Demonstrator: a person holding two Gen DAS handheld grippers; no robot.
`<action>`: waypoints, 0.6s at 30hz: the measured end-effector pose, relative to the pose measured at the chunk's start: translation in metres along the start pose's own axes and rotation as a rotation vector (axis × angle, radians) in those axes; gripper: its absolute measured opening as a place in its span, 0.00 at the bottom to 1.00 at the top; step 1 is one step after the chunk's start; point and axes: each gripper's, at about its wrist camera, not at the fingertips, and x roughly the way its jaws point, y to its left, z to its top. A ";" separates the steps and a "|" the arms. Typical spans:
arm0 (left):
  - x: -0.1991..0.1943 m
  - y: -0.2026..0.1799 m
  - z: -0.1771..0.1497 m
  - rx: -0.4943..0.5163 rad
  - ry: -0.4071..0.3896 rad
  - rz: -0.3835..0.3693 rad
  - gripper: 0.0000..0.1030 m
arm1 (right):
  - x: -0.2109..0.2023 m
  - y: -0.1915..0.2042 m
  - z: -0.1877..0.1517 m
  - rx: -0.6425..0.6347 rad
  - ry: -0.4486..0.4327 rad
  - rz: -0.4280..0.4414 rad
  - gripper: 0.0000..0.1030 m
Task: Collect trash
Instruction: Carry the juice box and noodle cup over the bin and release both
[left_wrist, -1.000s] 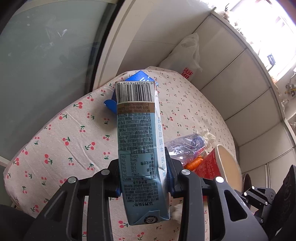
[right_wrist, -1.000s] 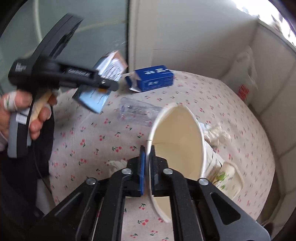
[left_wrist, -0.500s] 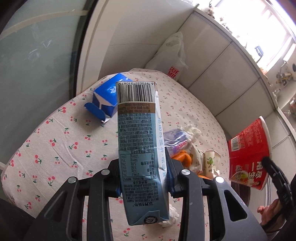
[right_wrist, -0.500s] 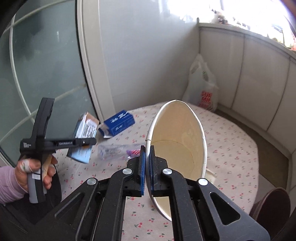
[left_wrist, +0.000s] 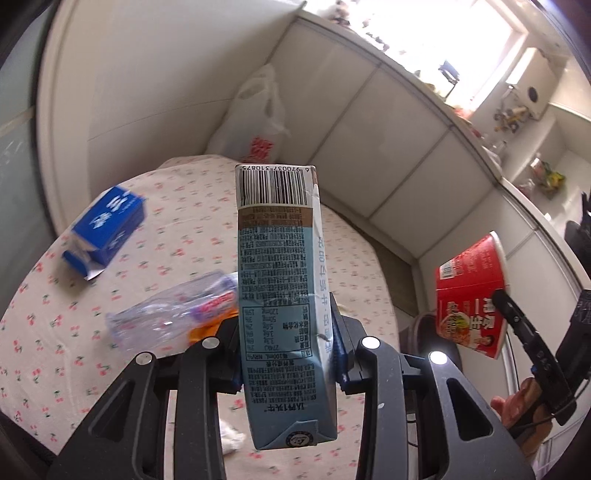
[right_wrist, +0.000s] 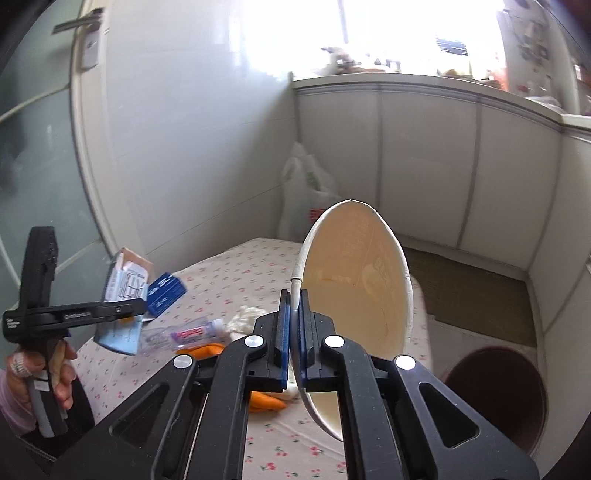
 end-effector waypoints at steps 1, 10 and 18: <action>0.003 -0.012 0.002 0.020 0.001 -0.015 0.34 | -0.003 -0.009 0.000 0.016 -0.004 -0.024 0.03; 0.032 -0.091 0.003 0.134 0.021 -0.107 0.34 | -0.022 -0.063 -0.011 0.132 -0.013 -0.164 0.03; 0.057 -0.144 -0.010 0.196 0.062 -0.159 0.34 | -0.032 -0.126 -0.026 0.297 0.011 -0.295 0.03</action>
